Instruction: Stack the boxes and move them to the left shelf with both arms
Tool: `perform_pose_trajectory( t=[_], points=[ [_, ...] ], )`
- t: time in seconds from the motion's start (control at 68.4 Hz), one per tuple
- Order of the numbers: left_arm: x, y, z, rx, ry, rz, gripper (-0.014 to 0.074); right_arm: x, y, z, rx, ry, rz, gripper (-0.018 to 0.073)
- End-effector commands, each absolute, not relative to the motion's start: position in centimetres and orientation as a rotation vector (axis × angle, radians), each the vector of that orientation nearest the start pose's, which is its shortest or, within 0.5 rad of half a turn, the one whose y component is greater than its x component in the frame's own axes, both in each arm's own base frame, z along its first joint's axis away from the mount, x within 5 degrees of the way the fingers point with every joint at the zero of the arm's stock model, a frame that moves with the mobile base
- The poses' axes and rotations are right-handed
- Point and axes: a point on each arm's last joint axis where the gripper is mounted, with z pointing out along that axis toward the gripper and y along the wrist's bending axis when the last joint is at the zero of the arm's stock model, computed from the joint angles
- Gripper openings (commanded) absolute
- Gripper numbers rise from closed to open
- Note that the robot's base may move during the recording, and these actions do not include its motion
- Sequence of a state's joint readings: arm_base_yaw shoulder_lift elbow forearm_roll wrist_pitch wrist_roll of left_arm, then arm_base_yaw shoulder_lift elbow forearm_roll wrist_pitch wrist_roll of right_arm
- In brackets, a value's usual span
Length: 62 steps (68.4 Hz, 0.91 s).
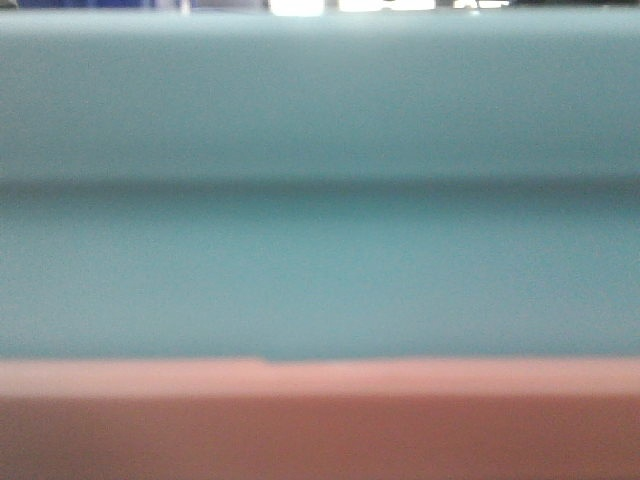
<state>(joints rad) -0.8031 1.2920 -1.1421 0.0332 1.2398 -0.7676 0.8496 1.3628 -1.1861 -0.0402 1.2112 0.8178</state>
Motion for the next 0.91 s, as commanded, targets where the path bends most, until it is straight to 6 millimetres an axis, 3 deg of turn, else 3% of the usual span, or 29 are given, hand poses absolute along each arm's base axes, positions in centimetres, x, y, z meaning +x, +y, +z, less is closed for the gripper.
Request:
perform_pose_trajectory(
  t=[0.0,0.892],
  points=[
    [15.49,-15.83,33.92,0.069,2.937,-0.216,-0.0003,16.56,18.0,33.54,-0.071,2.903,0.234,0.0056],
    [15.49,-15.83,33.92,0.069,2.937,-0.216,-0.0003,16.56,18.0,33.54,-0.071,2.903,0.234,0.0056]
  ],
)
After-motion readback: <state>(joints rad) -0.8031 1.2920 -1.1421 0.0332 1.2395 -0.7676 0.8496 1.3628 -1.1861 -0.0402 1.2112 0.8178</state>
